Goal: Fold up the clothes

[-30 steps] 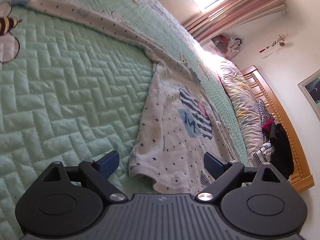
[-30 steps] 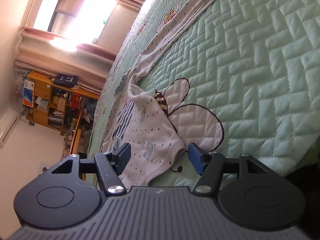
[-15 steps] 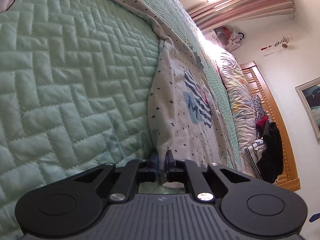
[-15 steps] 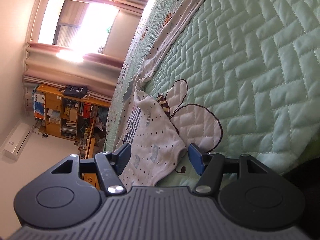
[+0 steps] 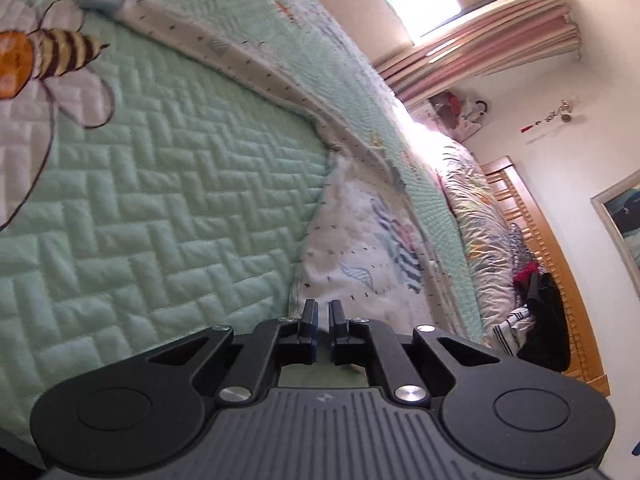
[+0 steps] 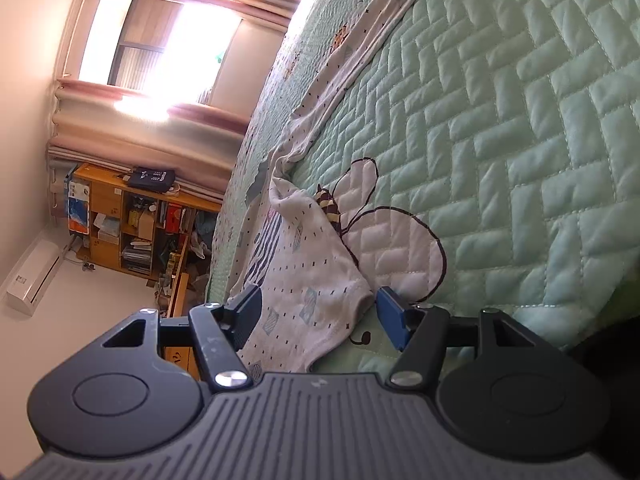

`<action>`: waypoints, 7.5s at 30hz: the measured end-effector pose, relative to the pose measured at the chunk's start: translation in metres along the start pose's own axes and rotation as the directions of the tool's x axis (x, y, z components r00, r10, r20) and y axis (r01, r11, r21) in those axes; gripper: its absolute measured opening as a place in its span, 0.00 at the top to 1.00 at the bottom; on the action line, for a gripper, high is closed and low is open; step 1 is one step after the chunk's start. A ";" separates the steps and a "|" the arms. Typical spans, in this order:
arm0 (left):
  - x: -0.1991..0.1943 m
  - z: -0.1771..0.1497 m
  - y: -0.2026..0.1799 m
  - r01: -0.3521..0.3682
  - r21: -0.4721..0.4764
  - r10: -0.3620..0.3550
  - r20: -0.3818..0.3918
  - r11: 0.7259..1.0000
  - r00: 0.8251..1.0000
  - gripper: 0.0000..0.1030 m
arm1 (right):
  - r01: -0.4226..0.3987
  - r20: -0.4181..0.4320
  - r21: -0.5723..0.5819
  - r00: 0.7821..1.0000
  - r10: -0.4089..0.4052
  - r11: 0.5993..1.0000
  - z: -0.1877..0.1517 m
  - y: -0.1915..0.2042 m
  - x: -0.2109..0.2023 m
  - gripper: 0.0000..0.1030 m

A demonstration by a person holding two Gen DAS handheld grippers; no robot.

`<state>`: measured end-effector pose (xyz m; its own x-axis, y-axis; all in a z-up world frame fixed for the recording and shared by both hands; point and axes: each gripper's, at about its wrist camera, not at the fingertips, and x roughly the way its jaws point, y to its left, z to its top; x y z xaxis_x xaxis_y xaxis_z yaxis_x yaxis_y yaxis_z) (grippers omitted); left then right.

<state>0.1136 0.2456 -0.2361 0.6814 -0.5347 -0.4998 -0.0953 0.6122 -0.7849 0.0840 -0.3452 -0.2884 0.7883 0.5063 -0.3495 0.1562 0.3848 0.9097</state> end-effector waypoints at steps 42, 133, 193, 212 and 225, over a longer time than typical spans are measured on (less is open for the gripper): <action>0.008 0.007 0.011 0.121 -0.082 -0.116 0.069 0.989 0.991 0.95 | 0.028 -0.019 -0.031 0.999 -0.028 0.999 0.004 0.010 0.018 0.34; 0.011 -0.075 -0.057 -0.397 0.833 0.354 0.264 0.386 0.897 0.37 | 0.474 0.346 -0.854 0.825 -0.448 0.213 -0.114 0.104 0.003 0.73; 0.028 -0.112 -0.096 -0.554 0.828 0.342 0.498 0.088 0.797 0.96 | 0.469 0.487 -0.868 0.734 -0.474 -0.167 -0.146 0.096 0.031 0.50; 0.047 -0.125 -0.084 -0.577 0.816 0.296 0.561 -0.039 0.773 0.29 | 0.291 0.371 -0.904 0.899 -0.234 -0.314 -0.227 0.137 0.043 0.48; 0.033 -0.109 -0.079 -0.565 0.817 0.305 0.512 0.117 0.803 0.98 | 0.326 0.384 -0.914 0.888 -0.254 -0.242 -0.219 0.143 0.037 0.48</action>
<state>0.0647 0.1161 -0.2311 0.8897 0.0554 -0.4532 0.1964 0.8496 0.4894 0.0051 -0.1025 -0.2206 0.8885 0.0556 -0.4555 -0.3250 0.7769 -0.5392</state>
